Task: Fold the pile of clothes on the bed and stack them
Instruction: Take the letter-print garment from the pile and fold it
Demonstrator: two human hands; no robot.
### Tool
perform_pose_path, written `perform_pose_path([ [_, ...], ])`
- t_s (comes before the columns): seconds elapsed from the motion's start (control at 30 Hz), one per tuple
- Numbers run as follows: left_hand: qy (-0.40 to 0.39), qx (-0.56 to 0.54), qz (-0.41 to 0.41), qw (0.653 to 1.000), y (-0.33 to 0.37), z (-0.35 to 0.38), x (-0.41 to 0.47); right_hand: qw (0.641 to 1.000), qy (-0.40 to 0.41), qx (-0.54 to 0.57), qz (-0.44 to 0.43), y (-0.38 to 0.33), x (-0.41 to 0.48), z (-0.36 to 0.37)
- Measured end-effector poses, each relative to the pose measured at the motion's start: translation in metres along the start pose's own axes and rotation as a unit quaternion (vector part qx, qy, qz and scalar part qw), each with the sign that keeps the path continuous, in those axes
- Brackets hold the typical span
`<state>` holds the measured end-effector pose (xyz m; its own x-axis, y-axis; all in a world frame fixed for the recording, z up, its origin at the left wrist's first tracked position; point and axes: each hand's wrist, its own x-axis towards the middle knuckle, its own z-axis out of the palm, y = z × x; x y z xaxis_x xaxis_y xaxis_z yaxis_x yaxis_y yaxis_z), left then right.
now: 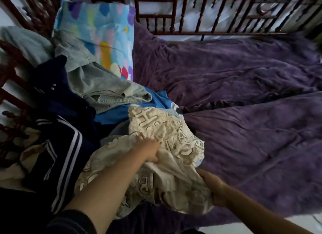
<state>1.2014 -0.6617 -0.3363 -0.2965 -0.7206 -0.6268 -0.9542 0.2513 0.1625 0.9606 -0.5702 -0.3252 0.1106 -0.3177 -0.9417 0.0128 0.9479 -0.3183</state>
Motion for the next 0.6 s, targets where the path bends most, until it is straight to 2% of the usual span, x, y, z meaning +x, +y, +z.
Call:
perform_pose_path([
  [0.03, 0.001, 0.023, -0.005, 1.000, 0.004, 0.007, -0.001, 1.000, 0.012, 0.005, 0.000, 0.002, -0.005, -0.014],
  [0.07, 0.033, 0.010, -0.018, 0.999, 0.000, 0.012, -0.003, 0.999, 0.032, 0.008, -0.002, 0.001, -0.008, -0.026],
  [0.13, 0.136, -0.061, -0.068, 0.986, -0.020, 0.006, -0.010, 0.995, 0.094, -0.005, -0.032, -0.007, -0.006, -0.043],
  [0.2, 0.262, -0.116, -0.115, 0.951, -0.049, -0.019, -0.023, 0.988, 0.115, -0.036, -0.093, -0.026, 0.000, -0.038],
  [0.27, 0.380, -0.125, -0.152, 0.904, -0.079, -0.048, -0.042, 0.982, 0.086, -0.060, -0.156, -0.053, 0.002, -0.012],
  [0.37, 0.481, -0.145, -0.235, 0.832, -0.126, -0.067, -0.078, 0.968, 0.016, -0.119, -0.223, -0.092, 0.004, 0.037],
  [0.43, 0.466, -0.133, -0.304, 0.820, -0.154, -0.055, -0.105, 0.949, -0.021, -0.245, -0.199, -0.106, 0.006, 0.067],
  [0.47, 0.431, -0.120, -0.325, 0.833, -0.164, -0.042, -0.117, 0.922, -0.032, -0.340, -0.181, -0.107, 0.008, 0.078],
  [0.53, 0.321, -0.128, -0.319, 0.883, -0.172, -0.009, -0.138, 0.838, -0.037, -0.507, -0.200, -0.105, 0.021, 0.092],
  [0.57, 0.257, -0.154, -0.289, 0.909, -0.170, 0.007, -0.145, 0.804, -0.010, -0.546, -0.234, -0.108, 0.030, 0.096],
  [0.6, 0.189, -0.189, -0.251, 0.930, -0.164, 0.021, -0.151, 0.786, 0.036, -0.554, -0.272, -0.114, 0.039, 0.099],
])
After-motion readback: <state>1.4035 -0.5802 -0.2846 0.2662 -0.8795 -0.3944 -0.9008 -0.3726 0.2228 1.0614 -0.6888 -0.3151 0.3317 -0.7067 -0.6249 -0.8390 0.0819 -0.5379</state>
